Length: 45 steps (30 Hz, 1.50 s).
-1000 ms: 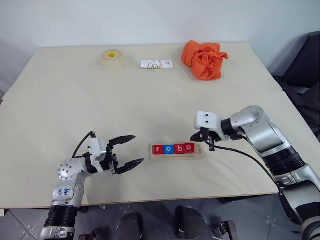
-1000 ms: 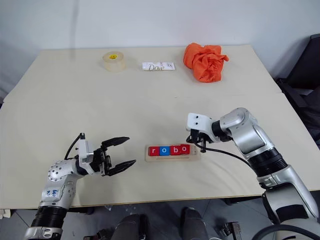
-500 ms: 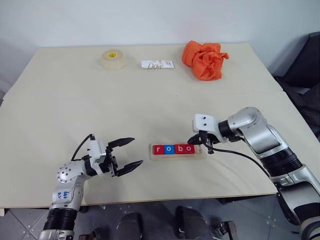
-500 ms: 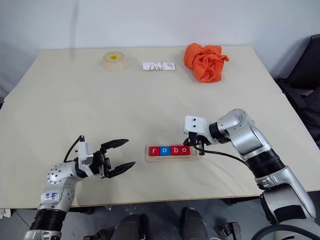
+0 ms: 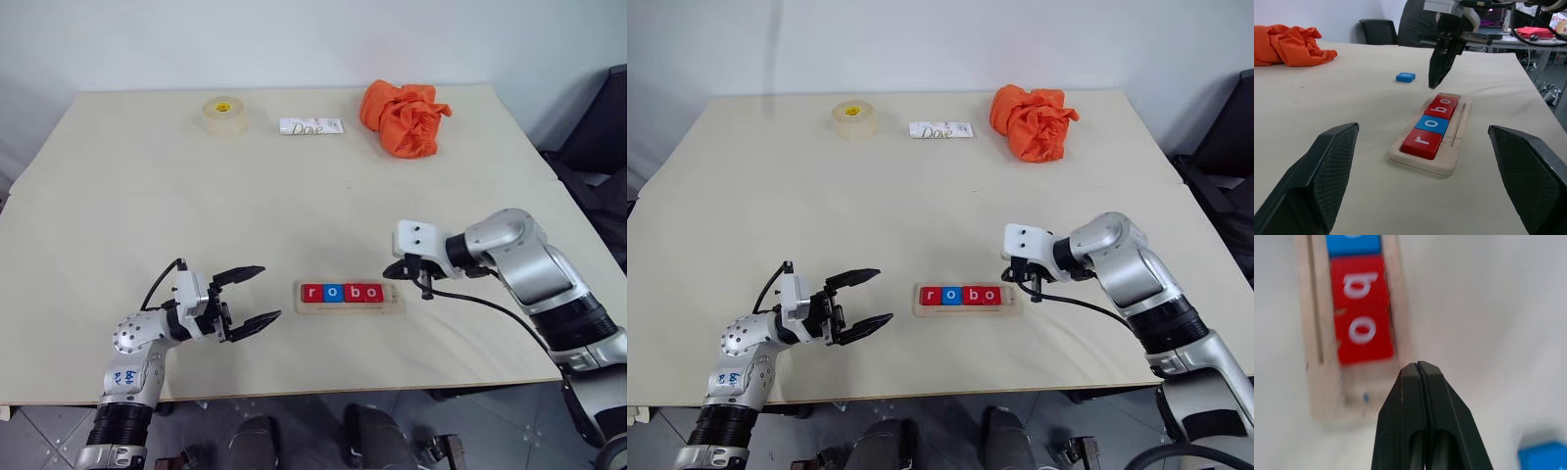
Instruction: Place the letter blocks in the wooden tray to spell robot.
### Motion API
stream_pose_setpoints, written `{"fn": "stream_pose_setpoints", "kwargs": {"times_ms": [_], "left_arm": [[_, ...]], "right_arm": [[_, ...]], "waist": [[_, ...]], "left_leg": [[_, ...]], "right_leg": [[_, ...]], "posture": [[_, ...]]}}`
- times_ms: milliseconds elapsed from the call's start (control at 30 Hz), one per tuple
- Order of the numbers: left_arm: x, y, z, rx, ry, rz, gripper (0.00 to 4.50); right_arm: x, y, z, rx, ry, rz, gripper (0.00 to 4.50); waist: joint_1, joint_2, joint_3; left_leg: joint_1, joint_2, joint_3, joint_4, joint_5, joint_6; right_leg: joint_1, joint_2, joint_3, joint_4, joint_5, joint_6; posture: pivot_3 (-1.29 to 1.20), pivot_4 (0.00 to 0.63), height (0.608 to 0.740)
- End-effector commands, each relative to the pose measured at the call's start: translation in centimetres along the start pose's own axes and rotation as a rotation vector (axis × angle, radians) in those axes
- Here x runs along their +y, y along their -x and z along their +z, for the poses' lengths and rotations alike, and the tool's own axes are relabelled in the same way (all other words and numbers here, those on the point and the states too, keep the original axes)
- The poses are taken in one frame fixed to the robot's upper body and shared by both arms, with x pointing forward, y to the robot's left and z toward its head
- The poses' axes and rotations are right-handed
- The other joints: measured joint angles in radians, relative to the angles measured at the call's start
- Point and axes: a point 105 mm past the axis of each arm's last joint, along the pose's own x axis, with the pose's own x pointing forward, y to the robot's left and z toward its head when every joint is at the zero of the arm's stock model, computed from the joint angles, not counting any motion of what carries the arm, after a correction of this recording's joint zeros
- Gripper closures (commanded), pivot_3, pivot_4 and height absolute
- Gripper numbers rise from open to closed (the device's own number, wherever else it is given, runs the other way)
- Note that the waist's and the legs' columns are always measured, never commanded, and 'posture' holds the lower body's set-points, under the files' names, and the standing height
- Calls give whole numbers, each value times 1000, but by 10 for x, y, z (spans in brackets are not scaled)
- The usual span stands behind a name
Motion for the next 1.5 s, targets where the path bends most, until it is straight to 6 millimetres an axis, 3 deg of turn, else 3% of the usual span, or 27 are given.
{"fn": "stream_pose_setpoints", "kwargs": {"times_ms": [33, 333, 1033, 1167, 1500], "left_arm": [[0, -1, 4, -15, -26, -7, 0], [-2, 3, 5, -8, -29, -1, 0], [-2, 4, 5, -9, -29, 11, 0], [-2, 3, 5, -8, -30, 7, 0], [2, 5, 4, 0, -26, -16, 0]], "right_arm": [[2, 5, 2, -2, 19, -10, 4479], [13, -7, 4, -24, 10, 41, 4479], [14, -15, 16, -66, 13, 54, 4479], [10, -9, 12, -51, 9, 27, 4479], [-6, 38, 4, -119, -150, -157, 4479]], "waist": [[-2, 0, 0], [-1, 0, 0], [-1, 0, 0], [-1, 0, 0], [3, 0, 0]], "left_leg": [[0, 0, 0, 0, 0, 0], [0, 0, 0, 0, 0, 0], [0, 0, 0, 0, 0, 0], [0, 0, 0, 0, 0, 0], [0, 0, 0, 0, 0, 0]], "right_leg": [[0, 0, 0, 0, 0, 0], [0, 0, 0, 0, 0, 0], [0, 0, 0, 1, 0, 0], [0, 0, 0, 1, 0, 0], [0, 0, 0, 0, 0, 0]], "posture": [[0, 150, 740], [0, 150, 740], [0, 150, 740], [0, 150, 740], [0, 150, 740]]}}
